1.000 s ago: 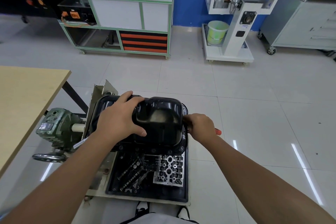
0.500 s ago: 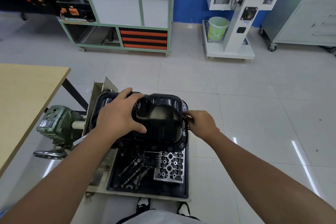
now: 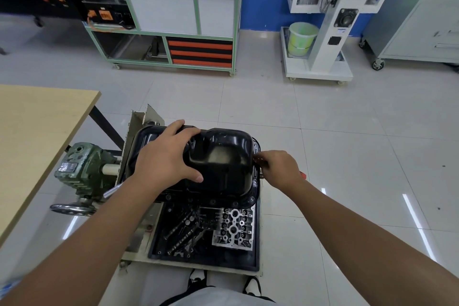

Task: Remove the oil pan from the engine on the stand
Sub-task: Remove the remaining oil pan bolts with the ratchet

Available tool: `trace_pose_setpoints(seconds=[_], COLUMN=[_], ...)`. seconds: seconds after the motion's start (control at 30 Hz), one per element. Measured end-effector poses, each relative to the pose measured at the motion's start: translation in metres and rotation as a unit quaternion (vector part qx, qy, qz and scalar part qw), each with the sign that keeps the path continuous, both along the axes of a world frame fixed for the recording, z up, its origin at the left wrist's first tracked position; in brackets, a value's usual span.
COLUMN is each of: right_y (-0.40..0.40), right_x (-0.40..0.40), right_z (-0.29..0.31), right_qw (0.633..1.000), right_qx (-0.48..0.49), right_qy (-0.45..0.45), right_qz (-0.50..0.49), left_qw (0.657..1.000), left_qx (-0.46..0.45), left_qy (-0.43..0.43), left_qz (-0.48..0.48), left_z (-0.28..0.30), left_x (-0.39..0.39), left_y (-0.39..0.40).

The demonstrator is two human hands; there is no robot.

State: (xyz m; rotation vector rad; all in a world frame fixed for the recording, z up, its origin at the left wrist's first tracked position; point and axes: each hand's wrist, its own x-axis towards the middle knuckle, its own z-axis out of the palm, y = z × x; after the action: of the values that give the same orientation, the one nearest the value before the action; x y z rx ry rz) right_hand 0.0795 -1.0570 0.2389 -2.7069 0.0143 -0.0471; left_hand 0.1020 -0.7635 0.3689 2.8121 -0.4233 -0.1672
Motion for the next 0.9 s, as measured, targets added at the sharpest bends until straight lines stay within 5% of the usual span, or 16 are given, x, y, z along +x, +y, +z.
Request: trace_pose_setpoints(seconds=[0.2,0.9], right_y=[0.001,-0.005], right_x=[0.002,0.016], right_z=[0.001,0.005], right_qw=[0.999,0.994], right_qx=[-0.019,-0.083], right_qy=[0.022,0.042], right_qz=[-0.042,0.061], left_qw=[1.0,1.0], left_qx=[0.004,0.009], left_qy=[0.0,0.0], left_qz=[-0.002,0.005], left_z=[-0.001,-0.004], left_x=[0.0,-0.002], left_y=[0.001,0.003])
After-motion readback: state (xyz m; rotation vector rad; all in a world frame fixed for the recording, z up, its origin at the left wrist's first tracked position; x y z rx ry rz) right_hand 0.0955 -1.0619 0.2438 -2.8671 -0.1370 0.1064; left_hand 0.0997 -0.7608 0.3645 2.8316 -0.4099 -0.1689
